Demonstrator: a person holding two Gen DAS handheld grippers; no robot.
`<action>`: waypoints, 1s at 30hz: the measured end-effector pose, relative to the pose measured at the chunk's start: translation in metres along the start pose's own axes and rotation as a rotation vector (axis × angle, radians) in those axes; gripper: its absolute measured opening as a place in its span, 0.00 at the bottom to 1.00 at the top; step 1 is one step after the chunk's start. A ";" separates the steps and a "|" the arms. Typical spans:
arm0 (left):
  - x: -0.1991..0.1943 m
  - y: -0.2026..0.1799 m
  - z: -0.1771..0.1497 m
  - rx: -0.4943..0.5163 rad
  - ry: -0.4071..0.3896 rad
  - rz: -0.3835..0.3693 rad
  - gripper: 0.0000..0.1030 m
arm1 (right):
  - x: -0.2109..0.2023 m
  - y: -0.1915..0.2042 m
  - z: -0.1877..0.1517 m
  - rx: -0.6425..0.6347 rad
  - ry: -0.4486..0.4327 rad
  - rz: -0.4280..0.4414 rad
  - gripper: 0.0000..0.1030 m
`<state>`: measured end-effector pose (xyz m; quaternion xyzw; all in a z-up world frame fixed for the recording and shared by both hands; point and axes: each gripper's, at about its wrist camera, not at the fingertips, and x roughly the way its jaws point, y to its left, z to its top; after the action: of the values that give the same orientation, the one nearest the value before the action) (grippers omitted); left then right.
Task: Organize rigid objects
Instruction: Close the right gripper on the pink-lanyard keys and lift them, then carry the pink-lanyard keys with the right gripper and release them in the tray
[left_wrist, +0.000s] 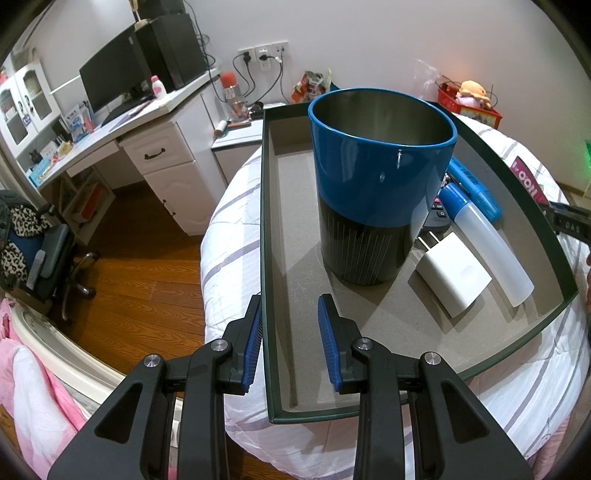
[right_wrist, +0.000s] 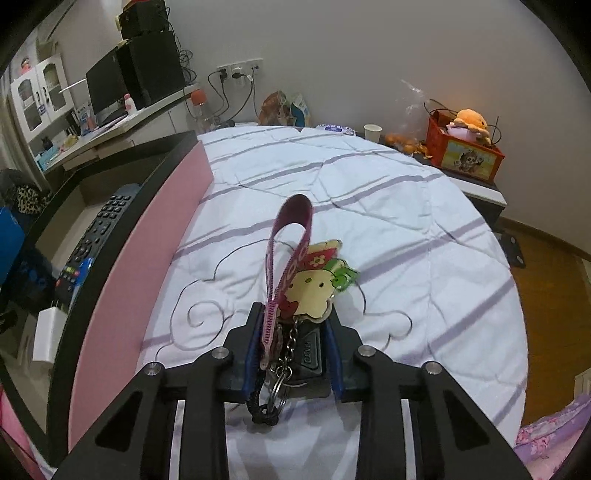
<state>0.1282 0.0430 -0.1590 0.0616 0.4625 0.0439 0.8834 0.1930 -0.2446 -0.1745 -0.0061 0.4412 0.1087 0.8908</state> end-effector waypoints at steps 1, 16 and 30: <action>0.000 0.000 0.000 0.000 0.000 0.000 0.28 | -0.001 0.001 -0.002 0.000 -0.001 -0.005 0.30; 0.000 -0.001 0.000 -0.003 0.000 -0.005 0.28 | -0.003 0.004 -0.012 -0.001 -0.015 -0.049 0.30; -0.002 0.000 -0.003 -0.005 -0.002 -0.027 0.29 | -0.017 0.005 -0.018 0.028 -0.063 -0.021 0.22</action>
<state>0.1250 0.0432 -0.1593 0.0531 0.4621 0.0332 0.8846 0.1677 -0.2448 -0.1715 0.0052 0.4141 0.0930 0.9055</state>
